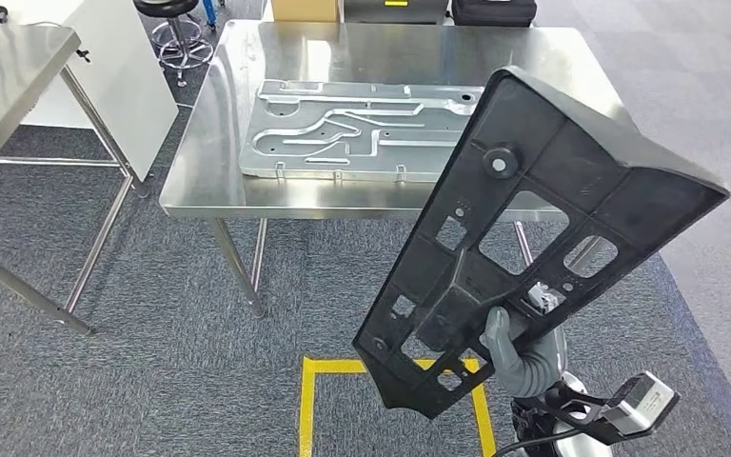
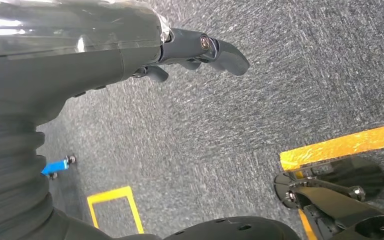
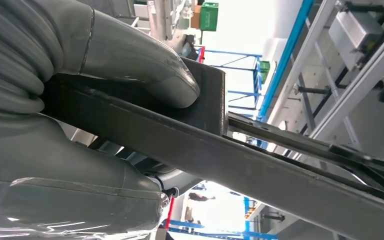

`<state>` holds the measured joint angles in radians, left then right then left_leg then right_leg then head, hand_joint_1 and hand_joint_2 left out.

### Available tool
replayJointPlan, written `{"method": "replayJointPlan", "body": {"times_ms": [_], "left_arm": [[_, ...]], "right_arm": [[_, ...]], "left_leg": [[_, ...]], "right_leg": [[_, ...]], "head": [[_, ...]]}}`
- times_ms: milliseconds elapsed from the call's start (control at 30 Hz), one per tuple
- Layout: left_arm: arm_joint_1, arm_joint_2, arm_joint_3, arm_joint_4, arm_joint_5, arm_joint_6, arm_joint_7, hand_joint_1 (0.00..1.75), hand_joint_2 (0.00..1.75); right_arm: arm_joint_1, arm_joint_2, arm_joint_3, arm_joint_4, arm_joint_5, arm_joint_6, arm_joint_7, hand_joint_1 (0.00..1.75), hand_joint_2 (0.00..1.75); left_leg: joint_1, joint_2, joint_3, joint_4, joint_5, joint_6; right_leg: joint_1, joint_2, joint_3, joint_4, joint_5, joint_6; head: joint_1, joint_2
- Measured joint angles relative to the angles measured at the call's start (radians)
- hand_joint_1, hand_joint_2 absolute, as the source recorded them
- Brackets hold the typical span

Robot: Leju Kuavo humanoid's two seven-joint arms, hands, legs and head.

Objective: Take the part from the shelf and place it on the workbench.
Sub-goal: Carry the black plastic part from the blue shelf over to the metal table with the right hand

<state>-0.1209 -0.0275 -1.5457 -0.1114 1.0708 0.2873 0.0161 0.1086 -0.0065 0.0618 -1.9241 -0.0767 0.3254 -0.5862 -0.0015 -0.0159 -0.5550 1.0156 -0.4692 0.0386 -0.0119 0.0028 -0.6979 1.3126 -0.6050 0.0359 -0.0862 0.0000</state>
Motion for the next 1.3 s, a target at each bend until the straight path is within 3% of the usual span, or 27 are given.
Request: {"method": "replayJointPlan", "body": {"times_ms": [33, 100, 133, 167, 233, 333, 367, 433, 467, 500, 533, 567, 633, 667, 700, 833, 900, 967, 1000, 1033, 1067, 1133, 1167, 1233, 1300], "left_arm": [[0.001, 0.0, 0.0, 0.0, 0.0, 0.0, 0.0, 0.0, 1.75], [0.001, 0.0, 0.0, 0.0, 0.001, -0.001, 0.0, 0.0, 1.75], [0.001, -0.001, 0.0, 0.0, 0.001, -0.001, 0.001, 0.0, 1.75], [0.0, -0.001, 0.0, 0.0, 0.002, -0.001, 0.001, 0.0, 1.75], [-0.001, -0.001, 0.0, 0.0, 0.006, -0.002, 0.002, 0.0, 1.75], [-0.004, 0.001, 0.0, 0.0, 0.009, -0.001, 0.002, 0.0, 1.75], [-0.005, 0.002, 0.0, 0.0, 0.009, -0.001, 0.001, 0.0, 1.75], [-0.007, 0.002, 0.0, 0.0, 0.012, -0.001, 0.0, 0.0, 1.75], [-0.007, 0.002, 0.0, 0.0, 0.013, -0.001, -0.001, 0.0, 1.75], [-0.006, 0.002, 0.0, 0.0, 0.014, -0.001, -0.002, 0.0, 1.75], [-0.006, 0.003, 0.0, 0.0, 0.015, 0.0, -0.003, 0.0, 1.75], [-0.005, 0.003, 0.0, 0.0, 0.015, 0.0, -0.004, 0.0, 1.75], [-0.004, 0.004, 0.0, 0.0, 0.014, 0.001, -0.005, 0.0, 1.75], [-0.004, 0.004, 0.0, 0.0, 0.014, 0.001, -0.006, 0.0, 1.75], [-0.004, 0.004, 0.0, 0.0, 0.014, 0.001, -0.007, 0.0, 1.75], [-0.004, 0.002, 0.0, 0.0, 0.013, 0.0, -0.008, 0.0, 1.75], [-0.004, 0.002, 0.0, 0.0, 0.012, 0.0, -0.008, 0.0, 1.75], [-0.003, 0.002, 0.0, 0.0, 0.012, 0.0, -0.008, 0.0, 1.75], [-0.003, 0.002, 0.0, 0.0, 0.012, 0.0, -0.007, 0.0, 1.75], [-0.002, 0.002, 0.0, 0.0, 0.012, 0.0, -0.007, 0.0, 1.75], [-0.002, 0.001, 0.0, 0.0, 0.013, 0.0, -0.006, 0.0, 1.75], [-0.003, 0.0, 0.0, 0.0, 0.012, 0.0, -0.006, 0.0, 1.75], [-0.003, 0.0, 0.0, 0.0, 0.012, -0.001, -0.006, 0.0, 1.75], [-0.005, -0.001, 0.0, 0.0, 0.011, -0.001, -0.005, 0.0, 1.75], [-0.005, 0.0, -0.001, 0.0, 0.01, -0.001, -0.004, 0.0, 1.75]], "right_arm": [[0.002, 0.0, 0.0, 0.0, 0.0, 0.0, 0.0, 1.75, 1.75], [0.002, 0.0, 0.0, 0.0, 0.0, 0.0, 0.0, 1.75, 1.75], [0.002, 0.0, 0.0, 0.001, 0.0, 0.0, 0.0, 1.75, 1.75], [0.001, 0.0, 0.0, 0.001, 0.0, 0.0, 0.0, 1.75, 1.75], [0.001, 0.0, 0.0, 0.002, 0.0, 0.001, 0.0, 1.75, 1.75], [-0.001, 0.0, 0.0, 0.002, 0.001, 0.001, 0.0, 1.75, 1.75], [-0.002, 0.0, 0.0, 0.002, 0.001, 0.002, -0.001, 1.75, 1.75], [-0.005, 0.0, 0.0, 0.005, 0.001, 0.004, -0.001, 1.75, 1.75], [-0.005, 0.0, 0.0, 0.007, 0.0, 0.006, -0.001, 1.75, 1.75], [-0.005, 0.0, 0.001, 0.01, 0.0, 0.008, -0.001, 1.75, 1.75], [-0.005, 0.0, 0.001, 0.012, 0.0, 0.011, -0.001, 1.75, 1.75], [-0.006, 0.0, 0.001, 0.014, 0.0, 0.013, -0.002, 1.75, 1.75], [-0.007, 0.0, 0.001, 0.015, -0.001, 0.015, -0.003, 1.75, 1.75], [-0.009, 0.0, 0.001, 0.015, -0.001, 0.015, -0.003, 1.75, 1.75], [-0.01, 0.0, 0.001, 0.015, -0.001, 0.015, -0.003, 1.75, 1.75], [-0.014, 0.0, 0.001, 0.014, -0.001, 0.013, -0.005, 1.75, 1.75], [-0.016, 0.0, 0.001, 0.013, -0.001, 0.013, -0.006, 1.75, 1.75], [-0.016, 0.0, 0.001, 0.013, -0.001, 0.013, -0.006, 1.75, 1.75], [-0.015, 0.0, 0.001, 0.014, -0.001, 0.013, -0.006, 1.75, 1.75], [-0.015, 0.0, 0.001, 0.014, -0.001, 0.013, -0.006, 1.75, 1.75], [-0.015, 0.0, 0.001, 0.014, -0.001, 0.013, -0.005, 1.75, 1.75], [-0.017, 0.0, 0.001, 0.014, -0.001, 0.013, -0.005, 1.75, 1.75], [-0.018, 0.0, 0.001, 0.014, -0.001, 0.013, -0.004, 1.75, 1.75], [-0.019, 0.0, 0.001, 0.012, 0.0, 0.013, -0.003, 1.75, 1.75], [-0.018, -0.001, 0.001, 0.01, 0.0, 0.012, -0.002, 1.75, 1.75]], "left_leg": [[0.0, -0.002, 0.011, 0.0, -0.008, -0.001], [-0.001, -0.004, 0.034, -0.002, -0.026, -0.004], [-0.003, -0.005, 0.044, -0.002, -0.035, -0.008], [-0.005, -0.006, 0.049, -0.003, -0.042, -0.013], [-0.007, -0.006, 0.056, -0.009, -0.051, -0.023], [-0.009, -0.001, 0.061, 0.008, -0.071, -0.038], [-0.009, 0.0, 0.043, 0.049, -0.089, -0.042], [-0.006, 0.0, -0.035, 0.184, -0.135, -0.05], [-0.005, 0.0, -0.078, 0.245, -0.147, -0.053], [-0.005, 0.0, -0.108, 0.275, -0.14, -0.055], [-0.005, 0.0, -0.119, 0.267, -0.112, -0.056], [-0.004, 0.001, -0.112, 0.22, -0.065, -0.056], [-0.005, 0.002, -0.073, 0.088, 0.025, -0.052], [-0.006, 0.003, -0.055, 0.041, 0.045, -0.046], [-0.007, 0.003, -0.046, 0.016, 0.048, -0.039], [-0.003, 0.001, -0.033, 0.001, 0.032, -0.012], [0.0, 0.002, -0.022, -0.004, 0.025, -0.003], [0.0, 0.003, -0.013, -0.004, 0.016, 0.002], [0.0, 0.001, -0.007, -0.004, 0.01, 0.002], [0.0, 0.0, 0.002, -0.004, 0.004, 0.002], [0.0, -0.002, 0.012, -0.004, -0.004, 0.001], [-0.002, -0.004, 0.034, -0.004, -0.02, -0.004], [-0.003, -0.005, 0.04, -0.004, -0.027, -0.009], [-0.005, -0.006, 0.042, -0.006, -0.035, -0.019], [-0.005, -0.004, 0.046, -0.011, -0.041, -0.029]], "right_leg": [[0.0, 0.0, -0.006, -0.022, 0.038, -0.002], [0.003, 0.0, 0.029, -0.149, 0.14, -0.013], [0.006, 0.0, 0.049, -0.21, 0.174, -0.02], [0.01, -0.001, 0.064, -0.251, 0.188, -0.027], [0.016, -0.002, 0.075, -0.275, 0.178, -0.038], [0.005, -0.001, 0.099, -0.298, 0.169, -0.052], [0.001, -0.002, 0.111, -0.305, 0.165, -0.057], [0.002, -0.005, 0.128, -0.309, 0.153, -0.063], [0.002, -0.005, 0.136, -0.309, 0.146, -0.064], [0.003, -0.004, 0.145, -0.309, 0.138, -0.064], [0.003, -0.003, 0.155, -0.308, 0.13, -0.063], [0.003, -0.002, 0.168, -0.308, 0.122, -0.062], [0.005, 0.0, 0.19, -0.307, 0.102, -0.054], [0.006, 0.001, 0.195, -0.305, 0.094, -0.05], [0.008, 0.002, 0.197, -0.305, 0.088, -0.045], [0.009, 0.001, 0.193, -0.285, 0.068, -0.025], [0.006, 0.0, 0.143, -0.189, 0.028, -0.015], [0.002, 0.0, 0.053, -0.053, -0.01, -0.008], [0.001, 0.0, 0.018, -0.013, -0.006, -0.007], [0.0, 0.0, 0.0, -0.01, 0.019, -0.007], [-0.001, -0.001, 0.002, -0.046, 0.063, -0.009], [0.002, -0.001, 0.039, -0.175, 0.157, -0.019], [0.006, -0.001, 0.057, -0.231, 0.181, -0.025], [0.013, -0.002, 0.072, -0.277, 0.183, -0.034], [0.009, -0.002, 0.079, -0.289, 0.177, -0.042]], "head": [[0.0, 0.0], [0.0, 0.0], [0.0, 0.0], [0.0, 0.0], [0.0, 0.0], [0.0, 0.0], [0.0, 0.0], [0.0, 0.0], [0.0, 0.0], [0.0, 0.0], [0.0, 0.0], [0.0, 0.0], [0.0, 0.0], [0.0, 0.0], [0.0, 0.0], [0.0, 0.0], [0.0, 0.0], [0.0, 0.0], [0.0, 0.0], [0.0, 0.0], [0.0, 0.0], [0.0, 0.0], [0.0, 0.0], [0.001, 0.0], [0.001, 0.0]]}}
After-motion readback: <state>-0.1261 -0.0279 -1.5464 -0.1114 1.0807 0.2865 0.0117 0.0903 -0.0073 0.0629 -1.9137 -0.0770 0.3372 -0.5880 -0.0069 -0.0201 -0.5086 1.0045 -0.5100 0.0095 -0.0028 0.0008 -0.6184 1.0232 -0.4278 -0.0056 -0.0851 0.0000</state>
